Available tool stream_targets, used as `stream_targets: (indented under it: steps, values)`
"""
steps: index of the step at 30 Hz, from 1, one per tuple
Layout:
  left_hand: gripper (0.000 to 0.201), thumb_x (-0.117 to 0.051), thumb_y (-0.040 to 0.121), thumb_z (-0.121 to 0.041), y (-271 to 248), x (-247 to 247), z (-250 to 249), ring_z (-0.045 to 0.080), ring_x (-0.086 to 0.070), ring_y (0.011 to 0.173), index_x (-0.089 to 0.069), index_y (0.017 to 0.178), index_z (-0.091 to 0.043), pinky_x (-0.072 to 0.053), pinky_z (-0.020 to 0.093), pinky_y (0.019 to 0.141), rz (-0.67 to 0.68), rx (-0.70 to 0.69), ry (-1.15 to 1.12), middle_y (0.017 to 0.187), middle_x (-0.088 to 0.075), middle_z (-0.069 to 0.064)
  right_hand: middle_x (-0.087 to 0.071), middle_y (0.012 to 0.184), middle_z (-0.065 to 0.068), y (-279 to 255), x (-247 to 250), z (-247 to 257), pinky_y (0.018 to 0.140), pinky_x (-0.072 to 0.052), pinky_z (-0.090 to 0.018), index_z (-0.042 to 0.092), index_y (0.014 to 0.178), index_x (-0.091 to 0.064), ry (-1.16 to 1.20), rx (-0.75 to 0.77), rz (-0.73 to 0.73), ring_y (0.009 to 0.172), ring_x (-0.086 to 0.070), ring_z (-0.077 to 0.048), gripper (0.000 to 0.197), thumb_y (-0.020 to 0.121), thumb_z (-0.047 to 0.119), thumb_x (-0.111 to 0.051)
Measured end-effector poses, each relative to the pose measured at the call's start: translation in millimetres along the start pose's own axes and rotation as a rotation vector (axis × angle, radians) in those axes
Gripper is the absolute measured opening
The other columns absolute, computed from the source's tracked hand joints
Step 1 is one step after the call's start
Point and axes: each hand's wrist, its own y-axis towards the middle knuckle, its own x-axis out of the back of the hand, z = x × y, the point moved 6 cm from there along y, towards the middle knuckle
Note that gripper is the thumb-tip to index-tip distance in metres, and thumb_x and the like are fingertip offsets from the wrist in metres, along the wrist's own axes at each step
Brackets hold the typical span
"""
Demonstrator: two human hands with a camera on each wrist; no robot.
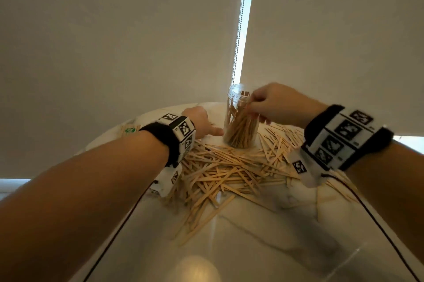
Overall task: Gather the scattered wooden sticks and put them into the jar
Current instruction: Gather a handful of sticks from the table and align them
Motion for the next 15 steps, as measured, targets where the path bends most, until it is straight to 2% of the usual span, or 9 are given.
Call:
stream_targets:
  steps: [1,3,4,5,7,9,11,12,15]
  values:
    - [0.071,-0.071,0.079,-0.063,-8,3,17,0.026,-0.064,0.105,-0.064,0.119,-0.005,-0.047,0.032,0.081,0.005,0.043,0.064,0.117,-0.069,0.01,-0.068,0.089,0.004,-11,-22,-2,0.063,-0.048,-0.019,0.019,0.099,-0.07,-0.09,-0.015,0.15,0.075,-0.063,-0.008,0.021,0.099,0.037,-0.058]
    - [0.059,-0.066,0.083,-0.064,-25,8,47,0.026,-0.064,0.088,-0.066,0.091,-0.005,-0.043,0.03,0.068,0.04,0.111,0.181,0.097,-0.07,0.011,-0.065,0.12,0.005,-29,-66,-10,0.089,-0.052,-0.031,0.023,0.125,-0.062,-0.255,-0.06,0.439,0.105,-0.062,-0.013,0.058,0.086,0.065,-0.062]
    - [0.059,-0.062,0.085,-0.066,-36,9,61,0.026,-0.061,0.082,-0.061,0.08,-0.007,-0.041,0.03,0.066,0.059,0.148,0.236,0.09,-0.067,0.011,-0.058,0.136,0.005,-36,-82,-13,0.105,-0.045,-0.039,0.025,0.139,-0.052,-0.281,-0.074,0.544,0.121,-0.056,-0.018,0.082,0.075,0.075,-0.065]
    - [0.062,-0.056,0.086,-0.07,-46,8,72,0.025,-0.058,0.078,-0.056,0.073,-0.009,-0.04,0.029,0.066,0.089,0.184,0.281,0.086,-0.063,0.01,-0.05,0.146,0.005,-42,-97,-15,0.114,-0.037,-0.043,0.027,0.146,-0.042,-0.277,-0.075,0.616,0.132,-0.048,-0.021,0.1,0.066,0.078,-0.071]
    - [0.072,-0.045,0.085,-0.079,-69,3,90,0.025,-0.056,0.08,-0.054,0.074,-0.009,-0.041,0.029,0.071,0.16,0.233,0.343,0.088,-0.059,0.009,-0.042,0.153,0.001,-51,-114,-15,0.118,-0.031,-0.043,0.025,0.153,-0.028,-0.326,-0.047,0.65,0.139,-0.041,-0.025,0.122,0.056,0.079,-0.077]
    - [0.089,-0.036,0.076,-0.09,-85,-11,99,0.027,-0.059,0.094,-0.064,0.094,-0.008,-0.046,0.031,0.085,0.235,0.249,0.341,0.103,-0.064,0.011,-0.036,0.155,-0.006,-54,-119,-16,0.118,-0.032,-0.043,0.019,0.155,-0.022,-0.412,-0.059,0.578,0.138,-0.04,-0.029,0.134,0.051,0.082,-0.076]
    - [0.111,-0.025,0.067,-0.099,-99,-21,94,0.032,-0.056,0.117,-0.065,0.124,-0.011,-0.043,0.039,0.103,0.27,0.229,0.383,0.128,-0.062,0.016,-0.04,0.149,-0.008,-55,-121,-14,0.114,-0.037,-0.045,0.018,0.152,-0.03,-0.432,-0.07,0.541,0.133,-0.042,-0.029,0.129,0.052,0.083,-0.076]
    - [0.113,-0.022,0.07,-0.098,-106,-23,87,0.034,-0.052,0.125,-0.059,0.134,-0.012,-0.04,0.042,0.108,0.261,0.227,0.418,0.138,-0.056,0.018,-0.045,0.143,-0.008,-57,-120,-13,0.11,-0.041,-0.044,0.017,0.147,-0.039,-0.441,-0.067,0.537,0.127,-0.046,-0.028,0.119,0.054,0.082,-0.075]
    - [0.111,-0.016,0.076,-0.092,-117,-29,60,0.034,-0.049,0.129,-0.058,0.134,-0.008,-0.039,0.044,0.109,0.202,0.209,0.386,0.144,-0.05,0.021,-0.062,0.115,-0.005,-63,-115,-13,0.091,-0.052,-0.038,0.014,0.118,-0.062,-0.435,-0.059,0.497,0.103,-0.058,-0.024,0.078,0.067,0.072,-0.075]
